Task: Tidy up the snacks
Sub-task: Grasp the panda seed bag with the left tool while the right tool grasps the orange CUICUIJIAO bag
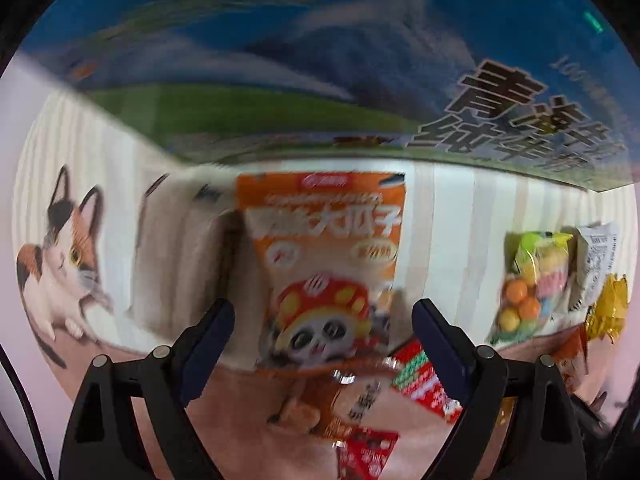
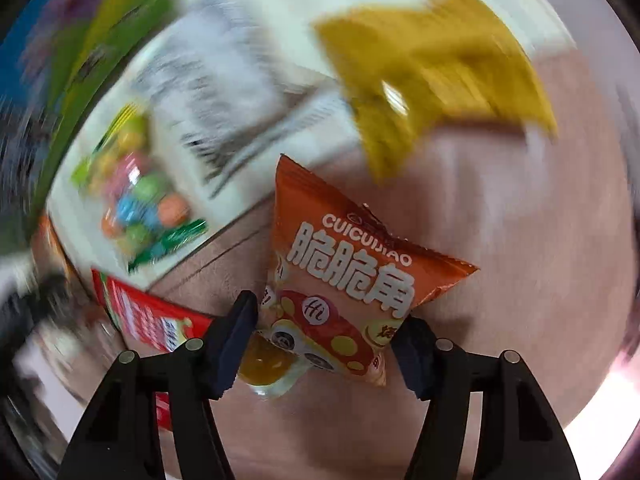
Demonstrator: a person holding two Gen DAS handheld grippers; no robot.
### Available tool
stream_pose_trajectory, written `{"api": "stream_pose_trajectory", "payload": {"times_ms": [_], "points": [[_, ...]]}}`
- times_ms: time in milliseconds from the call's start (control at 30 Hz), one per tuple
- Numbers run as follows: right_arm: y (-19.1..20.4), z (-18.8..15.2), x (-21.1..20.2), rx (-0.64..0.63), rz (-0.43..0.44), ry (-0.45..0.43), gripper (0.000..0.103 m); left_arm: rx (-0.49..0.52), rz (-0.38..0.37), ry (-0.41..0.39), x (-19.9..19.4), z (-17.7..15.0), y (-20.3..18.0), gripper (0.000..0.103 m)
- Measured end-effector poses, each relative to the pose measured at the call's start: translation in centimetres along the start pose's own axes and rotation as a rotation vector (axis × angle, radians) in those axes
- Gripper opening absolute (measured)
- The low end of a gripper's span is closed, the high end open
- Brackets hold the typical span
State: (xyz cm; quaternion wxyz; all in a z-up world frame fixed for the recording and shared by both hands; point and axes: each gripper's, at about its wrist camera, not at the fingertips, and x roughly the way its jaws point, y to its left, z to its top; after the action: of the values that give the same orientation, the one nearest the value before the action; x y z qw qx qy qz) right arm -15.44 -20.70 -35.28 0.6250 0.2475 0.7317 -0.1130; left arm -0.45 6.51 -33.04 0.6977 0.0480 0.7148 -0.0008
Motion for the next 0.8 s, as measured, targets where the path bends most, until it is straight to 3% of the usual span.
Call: {"api": "stream_pose_trajectory", "payload": {"times_ms": [67,133,200,267,433,533,600,700,800], "points": [[1.3,0.2,-0.3,-0.134,-0.053,-0.003,0.065,0.011,-0.008,-0.014,0.4,0.5,-0.2,0.056],[2.1,0.3,-0.4,-0.228,-0.083,0.008,0.066,0.007,-0.021,-0.017,0.8,0.8,0.0,0.056],[2.2,0.4,-0.6,-0.244,-0.083,0.013,0.074,0.009,-0.028,-0.03,0.7,0.5,0.4,0.056],[1.8,0.7,-1.5,-0.217,-0.065,-0.016,0.079,-0.001,-0.034,-0.021,0.8,-0.5,0.9,0.056],[0.0,1.8,-2.0,-0.086,0.013,-0.031,0.079,-0.067,-0.069,0.063,1.7,-4.7,4.0,0.056],[-0.3,2.1,-1.1,-0.083,-0.017,-0.038,0.078,-0.098,-0.065,0.093,2.4,-6.7,5.5,0.056],[0.4,2.4,-0.5,-0.138,-0.062,-0.044,0.063,-0.116,-0.073,0.109,3.1,-7.1,6.2,0.057],[1.8,2.0,0.3,-0.288,-0.121,-0.041,0.057,-0.11,-0.091,0.136,4.0,-7.2,6.8,0.059],[3.0,1.5,0.2,-0.449,-0.198,-0.02,0.057,-0.067,-0.092,0.141,4.5,-6.7,6.9,0.06]]}}
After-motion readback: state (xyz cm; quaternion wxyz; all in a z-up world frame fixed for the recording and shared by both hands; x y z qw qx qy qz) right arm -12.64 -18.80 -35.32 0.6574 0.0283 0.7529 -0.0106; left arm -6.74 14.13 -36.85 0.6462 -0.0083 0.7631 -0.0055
